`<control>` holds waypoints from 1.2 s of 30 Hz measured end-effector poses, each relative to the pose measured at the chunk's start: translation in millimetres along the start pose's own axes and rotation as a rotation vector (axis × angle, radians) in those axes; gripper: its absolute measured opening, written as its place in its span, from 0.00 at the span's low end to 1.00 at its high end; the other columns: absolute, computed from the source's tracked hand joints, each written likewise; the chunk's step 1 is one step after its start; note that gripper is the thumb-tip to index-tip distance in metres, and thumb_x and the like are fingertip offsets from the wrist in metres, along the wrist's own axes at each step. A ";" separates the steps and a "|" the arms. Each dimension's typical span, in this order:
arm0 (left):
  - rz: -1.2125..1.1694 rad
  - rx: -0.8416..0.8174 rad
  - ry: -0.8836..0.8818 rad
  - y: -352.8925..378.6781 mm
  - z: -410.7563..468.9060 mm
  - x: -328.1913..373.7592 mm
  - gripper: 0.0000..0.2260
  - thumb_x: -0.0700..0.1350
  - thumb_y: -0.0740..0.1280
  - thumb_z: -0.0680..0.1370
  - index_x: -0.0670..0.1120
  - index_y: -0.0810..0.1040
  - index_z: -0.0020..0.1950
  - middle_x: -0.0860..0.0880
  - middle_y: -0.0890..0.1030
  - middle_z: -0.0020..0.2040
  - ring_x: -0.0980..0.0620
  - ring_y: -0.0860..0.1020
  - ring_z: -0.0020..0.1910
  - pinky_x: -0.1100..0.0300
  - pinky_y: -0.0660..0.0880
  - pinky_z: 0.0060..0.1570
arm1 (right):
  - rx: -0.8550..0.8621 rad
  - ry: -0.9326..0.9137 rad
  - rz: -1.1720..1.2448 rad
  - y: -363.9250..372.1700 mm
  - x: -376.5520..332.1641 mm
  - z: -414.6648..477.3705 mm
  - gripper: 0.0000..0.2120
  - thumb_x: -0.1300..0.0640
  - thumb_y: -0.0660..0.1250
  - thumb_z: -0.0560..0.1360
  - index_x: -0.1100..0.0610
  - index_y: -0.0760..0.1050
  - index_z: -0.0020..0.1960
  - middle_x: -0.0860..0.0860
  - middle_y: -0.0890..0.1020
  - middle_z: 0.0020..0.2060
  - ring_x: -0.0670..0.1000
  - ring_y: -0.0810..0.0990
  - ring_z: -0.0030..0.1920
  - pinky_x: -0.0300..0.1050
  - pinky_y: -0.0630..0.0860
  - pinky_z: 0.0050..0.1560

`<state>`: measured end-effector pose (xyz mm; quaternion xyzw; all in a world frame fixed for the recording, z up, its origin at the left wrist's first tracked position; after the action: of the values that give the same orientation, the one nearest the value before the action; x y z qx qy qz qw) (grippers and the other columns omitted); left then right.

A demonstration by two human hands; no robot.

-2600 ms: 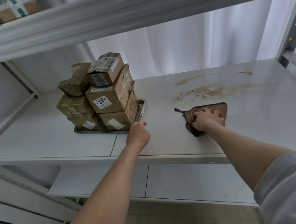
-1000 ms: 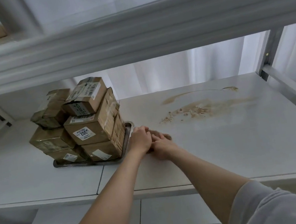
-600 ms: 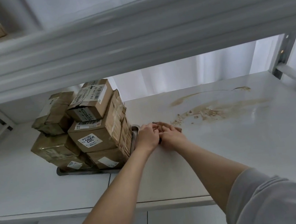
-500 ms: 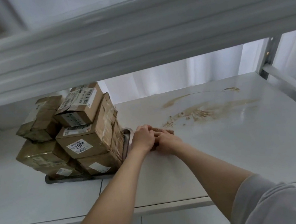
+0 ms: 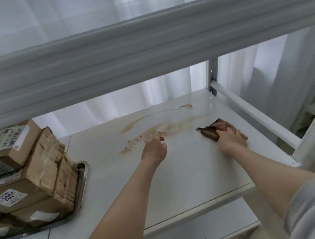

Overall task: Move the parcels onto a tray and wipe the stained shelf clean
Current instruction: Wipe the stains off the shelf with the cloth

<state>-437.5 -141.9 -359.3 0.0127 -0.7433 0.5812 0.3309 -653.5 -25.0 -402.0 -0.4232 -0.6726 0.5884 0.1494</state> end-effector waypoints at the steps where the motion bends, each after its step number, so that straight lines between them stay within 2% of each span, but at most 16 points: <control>1: 0.006 0.000 0.004 2.6 0.2 4.1 0.16 0.42 0.57 0.80 0.42 0.72 0.67 0.43 0.74 0.67 0.44 0.72 0.66 0.51 0.69 0.65 | 0.009 0.069 -0.004 -1.2 11.0 3.3 0.24 0.57 0.47 0.80 0.46 0.58 0.76 0.52 0.51 0.78 0.60 0.45 0.77 0.59 0.48 0.75; 3: 0.015 0.004 0.008 7.2 -0.3 11.0 0.16 0.42 0.58 0.80 0.42 0.72 0.67 0.43 0.73 0.67 0.44 0.71 0.66 0.52 0.68 0.65 | -0.001 0.129 -0.035 -3.0 17.1 3.5 0.24 0.57 0.47 0.80 0.48 0.58 0.75 0.53 0.49 0.78 0.62 0.43 0.77 0.61 0.45 0.75; 5: 0.005 0.012 0.006 12.6 -0.3 18.1 0.16 0.42 0.58 0.80 0.42 0.73 0.66 0.43 0.73 0.68 0.44 0.71 0.67 0.53 0.68 0.66 | 0.006 0.084 -0.030 -3.6 4.7 1.8 0.22 0.53 0.51 0.79 0.48 0.62 0.73 0.54 0.53 0.77 0.63 0.48 0.76 0.61 0.46 0.75; 7: -0.015 0.026 0.011 18.6 0.5 27.3 0.16 0.42 0.57 0.80 0.42 0.73 0.66 0.43 0.74 0.67 0.45 0.71 0.67 0.54 0.69 0.65 | 0.007 -0.086 -0.030 3.4 -18.5 -0.5 0.21 0.47 0.53 0.79 0.45 0.66 0.71 0.53 0.58 0.76 0.61 0.54 0.75 0.58 0.50 0.75; 10: -0.028 0.072 0.034 28.1 3.8 48.0 0.15 0.43 0.58 0.80 0.42 0.74 0.65 0.43 0.75 0.65 0.45 0.72 0.65 0.56 0.68 0.63 | -0.172 -0.374 -0.043 22.1 -63.0 -19.7 0.24 0.47 0.56 0.79 0.44 0.62 0.74 0.50 0.54 0.78 0.58 0.48 0.77 0.53 0.46 0.76; 13: -0.043 0.064 0.052 39.9 7.7 68.8 0.14 0.43 0.57 0.80 0.43 0.74 0.64 0.43 0.74 0.66 0.45 0.71 0.65 0.56 0.67 0.64 | -0.231 -0.495 0.019 30.6 -81.0 -36.0 0.26 0.51 0.59 0.78 0.52 0.62 0.75 0.53 0.65 0.73 0.55 0.60 0.74 0.51 0.58 0.73; 15: -0.042 0.044 0.067 46.6 11.3 78.6 0.15 0.43 0.57 0.80 0.44 0.74 0.64 0.43 0.73 0.66 0.45 0.72 0.65 0.55 0.68 0.64 | -0.245 -0.470 0.044 27.9 -73.6 -32.0 0.25 0.52 0.59 0.78 0.53 0.63 0.75 0.51 0.66 0.72 0.54 0.62 0.73 0.51 0.62 0.71; 18: -0.013 0.034 0.088 53.5 16.0 88.3 0.15 0.43 0.58 0.80 0.42 0.74 0.65 0.42 0.73 0.65 0.44 0.73 0.63 0.56 0.68 0.62 | -0.203 -0.423 0.042 13.3 -46.1 -9.8 0.24 0.52 0.55 0.79 0.46 0.61 0.75 0.47 0.56 0.77 0.53 0.49 0.77 0.52 0.49 0.76; 20: 0.011 0.027 0.091 56.4 19.1 89.7 0.15 0.44 0.58 0.80 0.42 0.74 0.65 0.42 0.73 0.65 0.44 0.73 0.62 0.56 0.68 0.62 | -0.150 -0.290 0.076 -1.1 -19.1 8.6 0.24 0.55 0.52 0.81 0.41 0.59 0.75 0.48 0.50 0.78 0.56 0.43 0.78 0.54 0.42 0.76; 22: 0.020 0.008 0.088 59.1 22.4 89.3 0.15 0.44 0.57 0.81 0.43 0.74 0.65 0.44 0.72 0.66 0.45 0.73 0.63 0.57 0.68 0.62 | -0.068 -0.120 0.062 -14.0 13.5 22.6 0.26 0.58 0.49 0.81 0.41 0.55 0.77 0.49 0.47 0.79 0.57 0.41 0.78 0.56 0.41 0.76; 25: 0.031 -0.007 0.094 62.1 26.7 88.2 0.15 0.44 0.57 0.81 0.43 0.73 0.66 0.44 0.71 0.67 0.46 0.73 0.64 0.56 0.67 0.63 | 0.016 0.075 0.036 -22.4 47.1 38.6 0.26 0.56 0.48 0.81 0.41 0.52 0.77 0.49 0.45 0.79 0.59 0.43 0.77 0.57 0.41 0.76; 28: 0.044 -0.031 0.102 62.3 29.5 87.0 0.15 0.44 0.57 0.81 0.43 0.74 0.66 0.44 0.71 0.67 0.46 0.72 0.64 0.56 0.67 0.64 | 0.010 0.213 0.081 -25.8 53.6 47.3 0.27 0.56 0.47 0.81 0.41 0.50 0.78 0.50 0.46 0.78 0.61 0.47 0.77 0.56 0.44 0.76; 32: 0.042 -0.036 0.092 57.8 33.4 79.1 0.14 0.44 0.58 0.81 0.44 0.75 0.65 0.44 0.71 0.66 0.46 0.74 0.61 0.57 0.68 0.62 | 0.035 0.198 0.011 -25.9 33.4 47.2 0.25 0.54 0.47 0.82 0.45 0.49 0.78 0.51 0.44 0.78 0.62 0.43 0.77 0.58 0.40 0.75; 36: 0.037 -0.012 0.078 54.6 36.8 73.8 0.14 0.43 0.58 0.81 0.44 0.75 0.64 0.44 0.73 0.64 0.46 0.75 0.60 0.57 0.68 0.61 | -0.054 -0.013 -0.028 -19.2 1.6 48.1 0.26 0.56 0.48 0.81 0.44 0.51 0.78 0.51 0.44 0.79 0.62 0.39 0.77 0.58 0.37 0.75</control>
<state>-534.6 -129.3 -372.5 -0.0256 -0.7336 0.5827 0.3488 -695.7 -54.8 -397.5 -0.4135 -0.6951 0.5708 0.1417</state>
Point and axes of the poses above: each hand's wrist, its own z-axis towards the middle knuckle, its own y-axis out of the palm, x = y × z, the point moved 3 cm from there along z, towards the middle knuckle
